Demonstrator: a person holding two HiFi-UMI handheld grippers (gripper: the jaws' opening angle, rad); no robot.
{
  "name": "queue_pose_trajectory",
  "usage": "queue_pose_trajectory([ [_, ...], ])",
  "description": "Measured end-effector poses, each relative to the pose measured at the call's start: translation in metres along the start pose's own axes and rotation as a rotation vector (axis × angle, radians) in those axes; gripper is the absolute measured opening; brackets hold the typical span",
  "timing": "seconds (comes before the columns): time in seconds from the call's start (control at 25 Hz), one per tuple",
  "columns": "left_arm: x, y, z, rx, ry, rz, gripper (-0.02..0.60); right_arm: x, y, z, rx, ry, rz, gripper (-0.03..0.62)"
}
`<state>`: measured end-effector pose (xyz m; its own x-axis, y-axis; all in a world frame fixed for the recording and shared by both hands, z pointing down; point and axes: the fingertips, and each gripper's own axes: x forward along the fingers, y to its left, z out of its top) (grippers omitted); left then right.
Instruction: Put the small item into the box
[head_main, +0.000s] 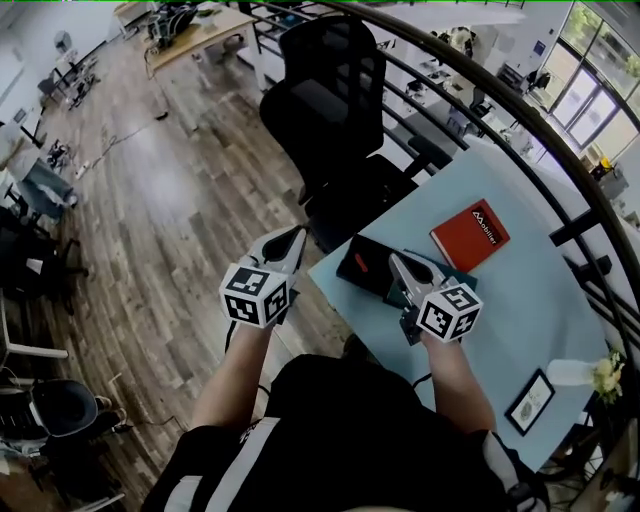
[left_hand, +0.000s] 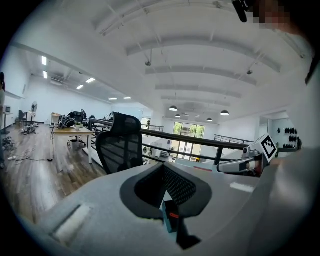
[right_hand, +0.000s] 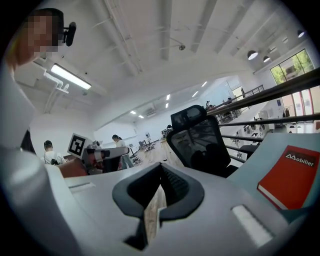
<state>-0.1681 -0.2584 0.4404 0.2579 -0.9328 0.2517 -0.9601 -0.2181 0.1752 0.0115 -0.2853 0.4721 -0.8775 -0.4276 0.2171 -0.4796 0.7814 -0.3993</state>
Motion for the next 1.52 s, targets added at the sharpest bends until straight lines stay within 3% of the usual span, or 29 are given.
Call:
queue_pose_trajectory([
  [0.4,0.054,0.011,-0.015,-0.003,0.079,-0.104,0.008,0.029,-0.038,-0.019,0.05,0.077,-0.106,0.002],
  [0.84,0.055,0.062,-0.023,-0.025,0.082,-0.22,0.008,0.076,-0.032,-0.046,-0.047,0.205,-0.261,0.005],
  [1.08,0.064,0.073,-0.04,-0.049,0.116,-0.267,0.008,0.092,-0.032,-0.083,-0.088,0.357,-0.261,0.031],
  [1.52,0.117,0.06,-0.041,-0.017,0.181,-0.307,0.008,0.115,-0.078,-0.106,-0.042,0.434,-0.26,0.061],
])
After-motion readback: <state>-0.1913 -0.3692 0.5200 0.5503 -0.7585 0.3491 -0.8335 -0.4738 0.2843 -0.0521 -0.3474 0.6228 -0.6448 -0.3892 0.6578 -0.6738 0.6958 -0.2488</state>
